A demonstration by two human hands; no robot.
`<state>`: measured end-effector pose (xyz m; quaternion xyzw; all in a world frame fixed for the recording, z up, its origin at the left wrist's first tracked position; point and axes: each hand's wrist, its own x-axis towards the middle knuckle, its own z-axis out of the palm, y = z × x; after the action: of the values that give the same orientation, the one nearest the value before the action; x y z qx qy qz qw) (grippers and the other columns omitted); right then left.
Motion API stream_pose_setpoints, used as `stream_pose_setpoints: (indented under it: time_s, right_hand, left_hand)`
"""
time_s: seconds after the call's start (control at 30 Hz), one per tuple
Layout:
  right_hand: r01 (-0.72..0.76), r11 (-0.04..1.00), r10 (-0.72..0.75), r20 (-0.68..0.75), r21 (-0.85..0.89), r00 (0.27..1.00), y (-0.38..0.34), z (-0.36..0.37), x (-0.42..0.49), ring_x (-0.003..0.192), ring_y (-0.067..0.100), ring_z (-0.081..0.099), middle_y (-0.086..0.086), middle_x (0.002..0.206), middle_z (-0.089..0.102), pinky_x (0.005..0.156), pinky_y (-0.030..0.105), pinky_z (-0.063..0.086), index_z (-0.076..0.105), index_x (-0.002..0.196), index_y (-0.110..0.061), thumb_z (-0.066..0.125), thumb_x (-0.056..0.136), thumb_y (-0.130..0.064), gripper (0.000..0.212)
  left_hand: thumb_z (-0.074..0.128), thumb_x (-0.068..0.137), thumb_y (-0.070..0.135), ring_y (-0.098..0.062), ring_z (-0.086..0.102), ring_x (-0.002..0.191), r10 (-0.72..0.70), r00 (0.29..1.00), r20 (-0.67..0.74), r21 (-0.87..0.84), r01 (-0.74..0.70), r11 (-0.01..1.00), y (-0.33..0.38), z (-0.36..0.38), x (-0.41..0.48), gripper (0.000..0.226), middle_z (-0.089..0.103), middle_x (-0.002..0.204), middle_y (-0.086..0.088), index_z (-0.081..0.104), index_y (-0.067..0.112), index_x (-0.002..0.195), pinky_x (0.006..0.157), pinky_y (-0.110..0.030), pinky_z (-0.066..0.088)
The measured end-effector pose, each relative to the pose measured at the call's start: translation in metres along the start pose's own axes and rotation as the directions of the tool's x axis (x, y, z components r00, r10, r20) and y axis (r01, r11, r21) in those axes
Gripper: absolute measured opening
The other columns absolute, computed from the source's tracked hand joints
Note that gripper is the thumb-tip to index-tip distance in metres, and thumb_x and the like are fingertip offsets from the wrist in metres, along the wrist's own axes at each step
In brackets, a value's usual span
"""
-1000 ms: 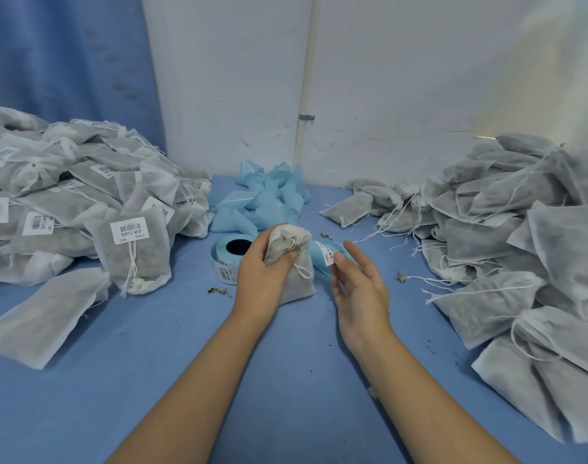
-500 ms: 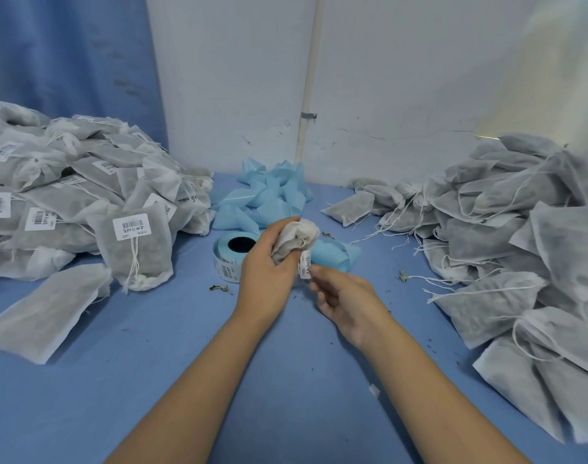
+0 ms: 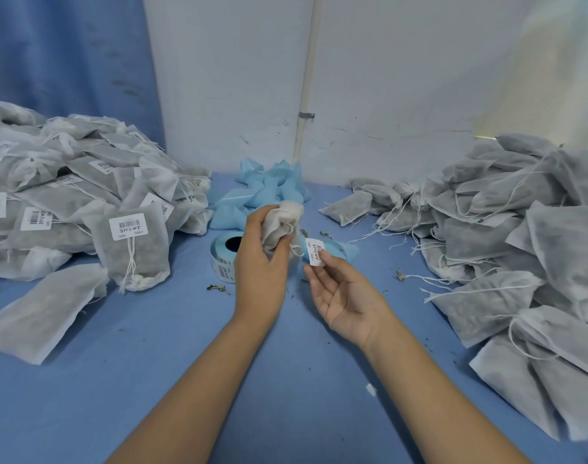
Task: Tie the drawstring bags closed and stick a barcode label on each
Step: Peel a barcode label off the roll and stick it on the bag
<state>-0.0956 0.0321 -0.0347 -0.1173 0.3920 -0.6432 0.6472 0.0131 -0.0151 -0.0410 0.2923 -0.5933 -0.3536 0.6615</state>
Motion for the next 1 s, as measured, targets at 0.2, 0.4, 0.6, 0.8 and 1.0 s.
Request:
stream_pose_setpoints:
  time_s: [0.2, 0.4, 0.6, 0.8, 1.0]
  right_hand:
    - [-0.038, 0.999, 0.037, 0.014, 0.008, 0.999, 0.013, 0.007, 0.0, 0.061, 0.014, 0.071, 0.006, 0.073, 0.073, 0.049, 0.019, 0.054, 0.068, 0.088, -0.007, 0.067, 0.085, -0.013, 0.007]
    - [0.063, 0.967, -0.046, 0.075, -0.245, 0.996, 0.015, 0.005, 0.002, 0.067, 0.016, 0.072, 0.008, 0.081, 0.075, 0.054, 0.021, 0.054, 0.067, 0.096, -0.013, 0.063, 0.091, -0.025, 0.013]
    - [0.199, 0.807, -0.174, 0.099, -0.555, 0.98, 0.014, 0.004, 0.003, 0.063, 0.016, 0.071, 0.004, 0.079, 0.075, 0.049, 0.018, 0.051, 0.063, 0.084, -0.017, 0.054, 0.095, -0.042, 0.028]
    - [0.355, 0.674, -0.45, 0.021, -0.648, 0.893, 0.015, -0.005, 0.011, 0.102, 0.009, 0.063, -0.004, 0.116, 0.06, 0.085, 0.03, 0.053, 0.047, 0.119, -0.022, 0.072, 0.081, -0.039, 0.048]
    - [0.469, 0.729, -0.432, 0.196, -0.499, 0.88, 0.01, -0.008, 0.011, 0.087, 0.018, 0.067, 0.004, 0.093, 0.072, 0.085, 0.034, 0.052, 0.066, 0.104, -0.01, 0.065, 0.088, -0.015, 0.017]
  left_hand:
    - [0.06, 0.09, 0.007, 0.012, 0.056, 0.093, 0.006, 1.0, -0.007, -0.031, -0.006, 1.0, -0.002, 0.004, -0.003, 0.03, 0.058, 0.1, 0.024, 0.05, 0.024, 0.112, 0.078, -0.004, 0.04]
    - [0.059, 0.091, 0.009, 0.001, 0.058, 0.102, -0.019, 1.0, -0.004, -0.051, 0.018, 0.999, -0.003, 0.005, -0.002, 0.03, 0.059, 0.107, 0.019, 0.048, 0.027, 0.113, 0.087, -0.014, 0.045]
    - [0.061, 0.091, 0.01, 0.003, 0.059, 0.094, -0.049, 0.998, -0.037, -0.084, 0.046, 0.995, -0.001, 0.003, 0.003, 0.026, 0.06, 0.102, 0.016, 0.049, 0.026, 0.108, 0.082, -0.011, 0.045]
    - [0.066, 0.087, 0.017, 0.008, 0.06, 0.078, -0.183, 0.983, -0.014, -0.1, 0.181, 0.978, -0.003, -0.002, 0.012, 0.019, 0.063, 0.094, 0.011, 0.054, 0.021, 0.101, 0.069, -0.006, 0.044]
    - [0.069, 0.085, 0.015, 0.006, 0.063, 0.068, -0.313, 0.941, 0.132, -0.157, 0.331, 0.93, -0.002, -0.003, 0.013, 0.014, 0.067, 0.082, 0.009, 0.059, 0.025, 0.09, 0.062, -0.01, 0.048]
